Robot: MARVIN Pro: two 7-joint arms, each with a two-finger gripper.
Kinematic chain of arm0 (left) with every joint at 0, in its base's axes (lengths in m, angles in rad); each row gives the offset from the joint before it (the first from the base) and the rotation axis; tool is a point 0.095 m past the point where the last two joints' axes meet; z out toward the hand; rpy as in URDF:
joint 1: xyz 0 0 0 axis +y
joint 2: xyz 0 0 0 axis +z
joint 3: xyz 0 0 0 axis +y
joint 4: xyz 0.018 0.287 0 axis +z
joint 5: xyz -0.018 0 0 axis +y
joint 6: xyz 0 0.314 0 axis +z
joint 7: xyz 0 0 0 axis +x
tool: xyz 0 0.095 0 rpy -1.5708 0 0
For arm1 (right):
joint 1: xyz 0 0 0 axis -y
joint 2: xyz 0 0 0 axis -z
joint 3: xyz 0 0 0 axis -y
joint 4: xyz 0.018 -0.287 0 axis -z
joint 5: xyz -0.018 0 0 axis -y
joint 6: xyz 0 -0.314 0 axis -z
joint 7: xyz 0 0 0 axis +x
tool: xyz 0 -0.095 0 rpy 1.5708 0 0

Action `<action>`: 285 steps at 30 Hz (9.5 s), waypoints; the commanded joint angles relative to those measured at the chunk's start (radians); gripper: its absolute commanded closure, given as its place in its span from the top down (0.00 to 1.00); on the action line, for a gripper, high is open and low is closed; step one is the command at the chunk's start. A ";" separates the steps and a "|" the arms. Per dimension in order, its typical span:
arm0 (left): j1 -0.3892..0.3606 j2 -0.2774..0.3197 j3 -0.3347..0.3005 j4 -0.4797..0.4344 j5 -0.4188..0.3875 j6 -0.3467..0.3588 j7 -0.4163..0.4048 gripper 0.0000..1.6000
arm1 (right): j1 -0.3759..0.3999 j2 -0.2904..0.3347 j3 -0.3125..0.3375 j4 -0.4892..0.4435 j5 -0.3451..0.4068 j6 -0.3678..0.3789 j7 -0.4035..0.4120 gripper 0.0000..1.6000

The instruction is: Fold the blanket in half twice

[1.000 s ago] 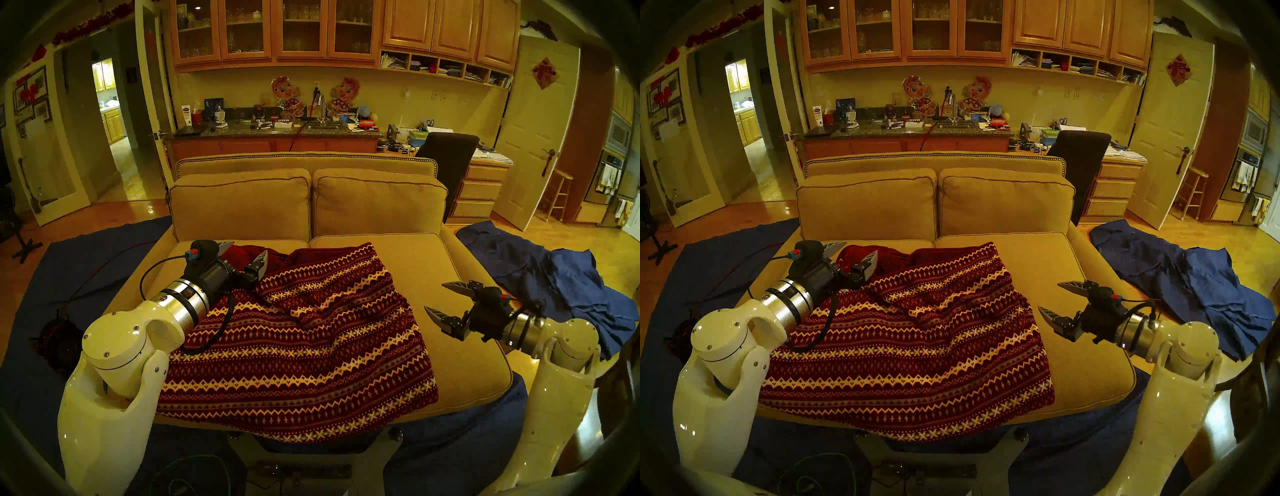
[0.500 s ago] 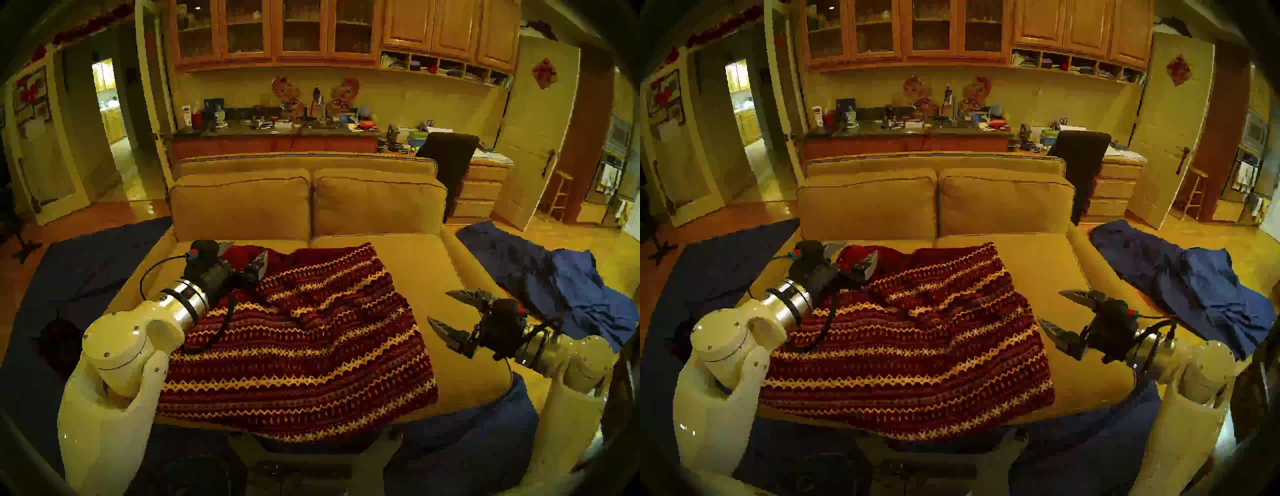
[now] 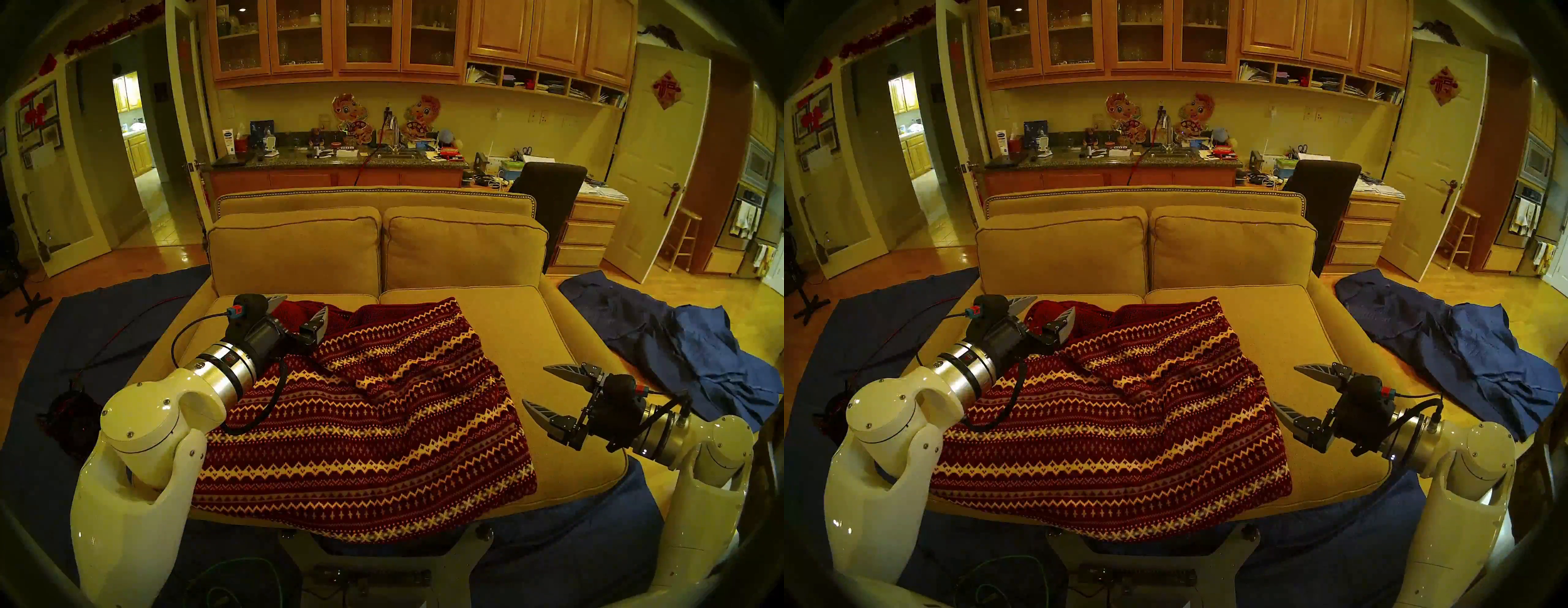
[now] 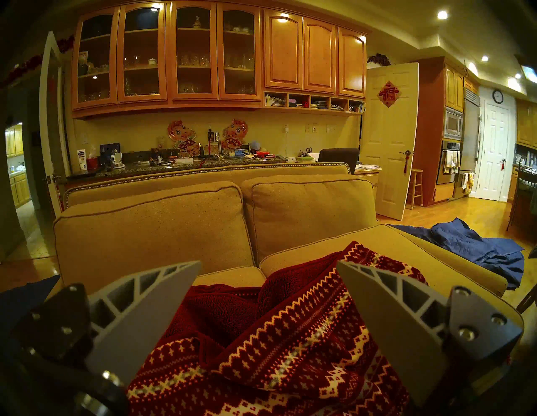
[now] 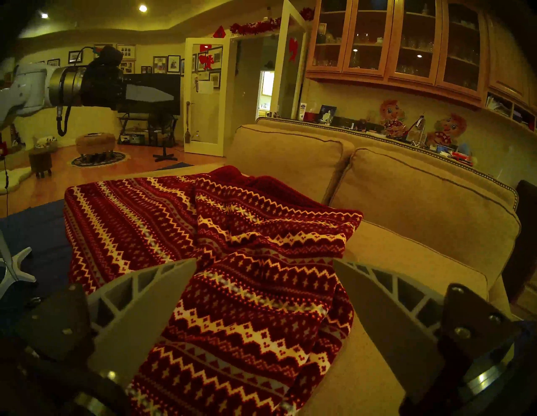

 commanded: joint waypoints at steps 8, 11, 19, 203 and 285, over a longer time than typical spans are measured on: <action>-0.003 0.001 -0.002 -0.011 0.001 -0.001 0.001 1.00 | -0.008 0.022 -0.004 -0.009 0.027 -0.001 -0.002 1.00; -0.003 0.001 -0.002 -0.011 0.001 -0.001 0.001 1.00 | -0.010 0.025 -0.005 -0.009 0.029 -0.001 -0.002 1.00; -0.003 0.001 -0.002 -0.011 0.001 -0.001 0.001 1.00 | -0.013 0.029 -0.008 -0.008 0.034 -0.002 -0.002 1.00; -0.075 0.230 -0.206 0.082 -0.197 0.042 -0.166 1.00 | 0.547 0.340 -0.732 0.710 0.077 0.808 -0.496 1.00; -0.074 0.232 -0.205 0.082 -0.200 0.040 -0.163 1.00 | 0.413 0.541 -0.980 0.479 0.448 0.665 -0.696 0.36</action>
